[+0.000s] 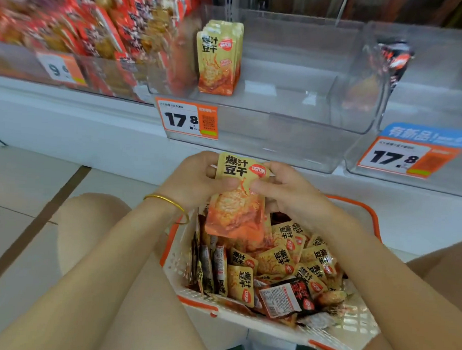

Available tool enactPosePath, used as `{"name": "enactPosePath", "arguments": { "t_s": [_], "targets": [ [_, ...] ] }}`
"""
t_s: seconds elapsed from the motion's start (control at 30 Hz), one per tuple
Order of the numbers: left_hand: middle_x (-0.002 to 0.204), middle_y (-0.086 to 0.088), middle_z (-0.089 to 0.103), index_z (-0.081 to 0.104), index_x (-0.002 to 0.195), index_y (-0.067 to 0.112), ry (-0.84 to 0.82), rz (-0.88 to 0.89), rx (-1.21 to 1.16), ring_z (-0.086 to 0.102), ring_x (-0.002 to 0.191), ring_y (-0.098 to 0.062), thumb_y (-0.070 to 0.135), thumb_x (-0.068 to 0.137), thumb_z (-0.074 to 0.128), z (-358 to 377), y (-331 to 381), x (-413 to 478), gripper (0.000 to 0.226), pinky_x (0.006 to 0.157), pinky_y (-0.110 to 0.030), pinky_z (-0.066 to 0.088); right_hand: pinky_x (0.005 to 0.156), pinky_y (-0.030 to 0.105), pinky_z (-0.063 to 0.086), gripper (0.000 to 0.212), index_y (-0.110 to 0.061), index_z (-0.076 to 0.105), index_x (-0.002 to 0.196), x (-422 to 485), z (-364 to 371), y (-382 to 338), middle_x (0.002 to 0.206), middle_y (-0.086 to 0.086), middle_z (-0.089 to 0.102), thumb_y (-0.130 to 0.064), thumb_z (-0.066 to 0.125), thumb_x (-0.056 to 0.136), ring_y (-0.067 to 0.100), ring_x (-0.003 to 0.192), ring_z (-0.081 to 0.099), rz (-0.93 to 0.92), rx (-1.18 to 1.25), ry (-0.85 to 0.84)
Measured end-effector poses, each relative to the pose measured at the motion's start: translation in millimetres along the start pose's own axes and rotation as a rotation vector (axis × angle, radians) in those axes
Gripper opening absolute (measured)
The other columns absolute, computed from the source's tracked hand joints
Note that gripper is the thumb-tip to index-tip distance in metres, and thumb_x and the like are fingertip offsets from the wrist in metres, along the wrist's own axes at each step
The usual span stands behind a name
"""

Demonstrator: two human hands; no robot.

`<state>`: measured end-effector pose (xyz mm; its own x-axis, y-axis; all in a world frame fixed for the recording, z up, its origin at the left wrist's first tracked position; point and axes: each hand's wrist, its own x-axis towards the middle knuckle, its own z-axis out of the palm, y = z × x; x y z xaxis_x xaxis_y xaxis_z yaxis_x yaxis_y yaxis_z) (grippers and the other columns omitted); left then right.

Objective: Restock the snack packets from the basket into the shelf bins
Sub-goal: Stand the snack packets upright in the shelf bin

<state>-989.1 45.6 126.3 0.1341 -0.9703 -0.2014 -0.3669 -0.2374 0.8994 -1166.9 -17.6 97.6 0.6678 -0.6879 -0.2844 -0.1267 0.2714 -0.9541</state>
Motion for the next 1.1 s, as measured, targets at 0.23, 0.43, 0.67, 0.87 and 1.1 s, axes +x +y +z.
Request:
{"name": "enactPosePath", "arguments": {
  "t_s": [0.23, 0.43, 0.67, 0.87, 1.1],
  "targets": [
    [0.066, 0.004, 0.071, 0.064, 0.090, 0.016, 0.041, 0.076, -0.214, 0.066, 0.060, -0.005, 0.009, 0.086, 0.062, -49, 67, -13, 0.008, 0.058, -0.020, 0.056, 0.060, 0.028, 0.059, 0.035, -0.006, 0.061, 0.103, -14, 22, -84, 0.087, 0.007, 0.071, -0.014, 0.062, 0.069, 0.014, 0.068, 0.069, -0.050, 0.243, -0.176],
    [0.092, -0.008, 0.066, 0.067, 0.093, 0.011, 0.317, 0.213, -0.108, 0.064, 0.073, -0.018, 0.024, 0.090, 0.063, -84, 99, 47, 0.014, 0.068, -0.037, 0.058, 0.059, 0.028, 0.059, 0.008, -0.009, 0.061, 0.091, 34, 11, -156, 0.076, 0.005, 0.069, -0.010, 0.059, 0.084, 0.013, 0.060, 0.066, -0.116, 0.130, 0.001],
    [0.116, -0.016, 0.055, 0.053, 0.124, 0.007, 0.588, 0.383, 0.968, 0.047, 0.112, -0.034, 0.017, 0.087, 0.052, -109, 84, 111, 0.039, 0.095, -0.043, 0.039, 0.042, 0.014, 0.046, 0.022, -0.017, 0.056, 0.089, 147, -3, -162, 0.075, -0.002, 0.059, 0.004, 0.058, 0.088, 0.006, 0.052, 0.056, -0.004, -0.219, 0.312],
    [0.154, -0.016, 0.019, 0.019, 0.147, 0.005, 0.479, 0.198, 1.211, 0.015, 0.143, -0.030, 0.033, 0.093, 0.049, -97, 71, 125, 0.068, 0.117, -0.044, 0.014, 0.095, 0.039, 0.048, 0.032, -0.008, 0.063, 0.116, 221, -6, -134, 0.118, 0.013, 0.064, -0.013, 0.066, 0.085, 0.030, 0.109, 0.060, -0.053, -0.741, 0.481],
    [0.157, -0.017, 0.011, 0.016, 0.147, 0.003, 0.531, 0.177, 1.262, 0.007, 0.145, -0.029, 0.032, 0.096, 0.042, -91, 65, 128, 0.065, 0.119, -0.044, 0.005, 0.084, 0.041, 0.054, 0.031, -0.009, 0.064, 0.109, 243, -4, -123, 0.104, 0.015, 0.069, -0.027, 0.066, 0.084, 0.032, 0.093, 0.067, -0.070, -0.852, 0.559]
  ]
}}
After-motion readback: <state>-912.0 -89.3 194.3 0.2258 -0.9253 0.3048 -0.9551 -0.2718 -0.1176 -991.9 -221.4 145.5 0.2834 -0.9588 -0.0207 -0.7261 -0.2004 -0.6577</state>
